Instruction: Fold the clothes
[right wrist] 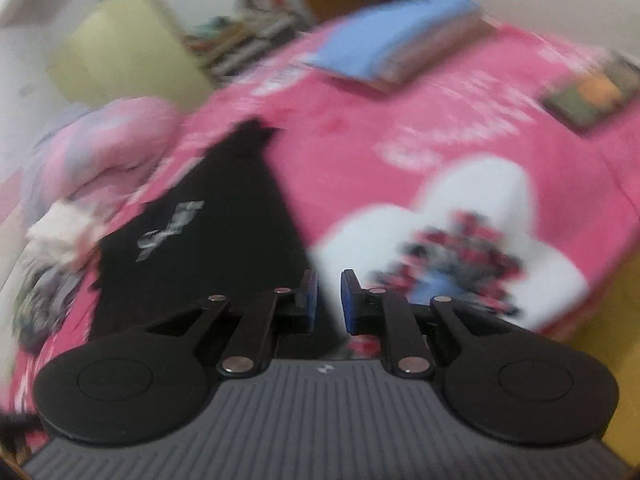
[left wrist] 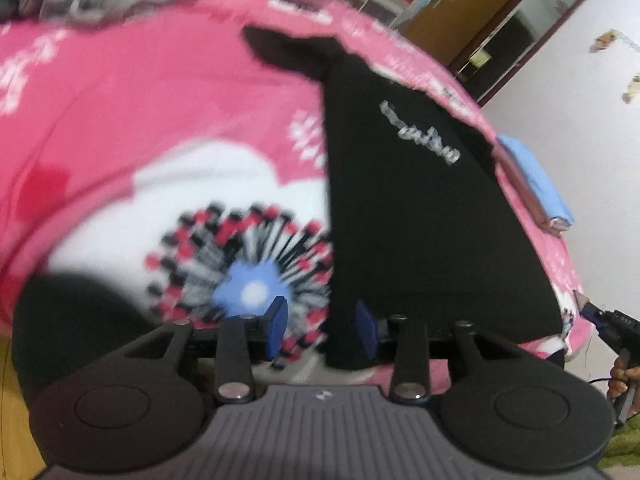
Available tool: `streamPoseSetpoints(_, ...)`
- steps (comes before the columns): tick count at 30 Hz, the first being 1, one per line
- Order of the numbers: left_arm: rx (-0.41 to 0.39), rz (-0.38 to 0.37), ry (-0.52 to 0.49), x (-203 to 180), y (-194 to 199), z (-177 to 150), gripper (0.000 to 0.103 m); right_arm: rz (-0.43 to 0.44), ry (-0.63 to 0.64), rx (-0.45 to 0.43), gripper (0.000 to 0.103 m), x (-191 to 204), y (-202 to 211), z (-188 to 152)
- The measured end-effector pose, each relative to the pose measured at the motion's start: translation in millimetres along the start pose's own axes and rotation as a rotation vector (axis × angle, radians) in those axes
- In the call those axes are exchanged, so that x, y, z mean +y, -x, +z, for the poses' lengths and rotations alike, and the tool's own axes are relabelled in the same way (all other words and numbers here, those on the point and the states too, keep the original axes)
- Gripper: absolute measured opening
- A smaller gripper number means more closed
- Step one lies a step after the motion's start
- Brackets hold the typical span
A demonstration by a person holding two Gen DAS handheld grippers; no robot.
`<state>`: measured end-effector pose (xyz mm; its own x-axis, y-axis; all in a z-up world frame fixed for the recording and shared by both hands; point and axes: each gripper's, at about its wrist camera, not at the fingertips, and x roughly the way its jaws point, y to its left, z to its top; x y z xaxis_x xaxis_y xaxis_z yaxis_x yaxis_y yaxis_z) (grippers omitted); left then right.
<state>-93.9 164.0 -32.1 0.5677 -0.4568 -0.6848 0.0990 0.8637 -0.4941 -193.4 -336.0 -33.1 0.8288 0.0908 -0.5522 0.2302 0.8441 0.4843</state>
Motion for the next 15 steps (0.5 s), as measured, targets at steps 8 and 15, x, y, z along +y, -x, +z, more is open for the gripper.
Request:
streamPoseSetpoints(8,-0.039,0.016,-0.094,-34,-38,17,0.042,0.344,0.540,0.255,0.013,144,-91,-72)
streamPoseSetpoints(15,-0.057,0.019,-0.033,-16,-51,26,0.041,0.291,0.730,0.377,0.010,155,-96,-99)
